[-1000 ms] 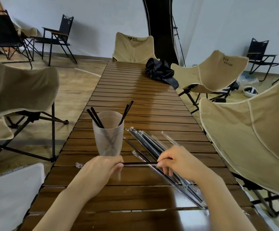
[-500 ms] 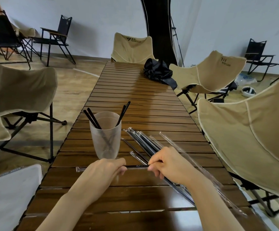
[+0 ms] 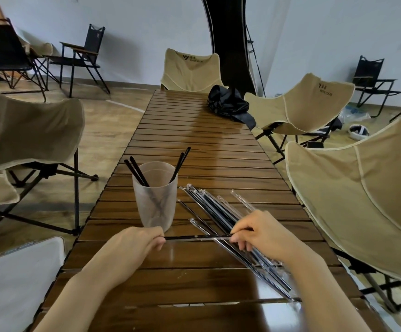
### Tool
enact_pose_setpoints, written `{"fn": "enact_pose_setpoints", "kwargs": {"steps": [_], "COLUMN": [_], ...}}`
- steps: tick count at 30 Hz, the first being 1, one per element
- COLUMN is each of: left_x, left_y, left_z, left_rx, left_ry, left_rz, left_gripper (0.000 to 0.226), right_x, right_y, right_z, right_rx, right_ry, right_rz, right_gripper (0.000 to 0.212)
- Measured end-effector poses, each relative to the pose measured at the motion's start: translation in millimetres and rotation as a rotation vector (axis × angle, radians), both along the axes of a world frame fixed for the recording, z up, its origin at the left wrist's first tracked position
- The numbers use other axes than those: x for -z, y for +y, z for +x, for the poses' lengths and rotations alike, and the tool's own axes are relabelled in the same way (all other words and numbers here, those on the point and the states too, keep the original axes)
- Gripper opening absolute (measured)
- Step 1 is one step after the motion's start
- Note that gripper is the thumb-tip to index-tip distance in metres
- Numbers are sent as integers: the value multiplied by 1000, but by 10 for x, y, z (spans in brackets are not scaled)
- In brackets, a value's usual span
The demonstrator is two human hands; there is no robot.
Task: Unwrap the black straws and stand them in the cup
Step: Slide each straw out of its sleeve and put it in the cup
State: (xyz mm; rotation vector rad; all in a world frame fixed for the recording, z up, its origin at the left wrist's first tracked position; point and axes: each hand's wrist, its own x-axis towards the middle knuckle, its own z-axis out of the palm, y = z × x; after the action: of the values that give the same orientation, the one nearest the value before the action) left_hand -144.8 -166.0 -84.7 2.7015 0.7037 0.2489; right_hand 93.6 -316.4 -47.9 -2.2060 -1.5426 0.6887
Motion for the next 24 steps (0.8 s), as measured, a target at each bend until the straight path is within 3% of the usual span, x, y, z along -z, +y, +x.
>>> {"fn": "enact_pose_setpoints", "kwargs": {"steps": [24], "left_x": [149], "left_y": [-79], "left_z": [123], "left_rx": [102], "left_ry": [57], "left_rz": [78], "left_gripper": [24], "right_x": [68], "right_y": [12], "right_z": [-115], "right_rx": [-52], "right_ry": [-52], "right_rz": [-14], "right_gripper": [29]}}
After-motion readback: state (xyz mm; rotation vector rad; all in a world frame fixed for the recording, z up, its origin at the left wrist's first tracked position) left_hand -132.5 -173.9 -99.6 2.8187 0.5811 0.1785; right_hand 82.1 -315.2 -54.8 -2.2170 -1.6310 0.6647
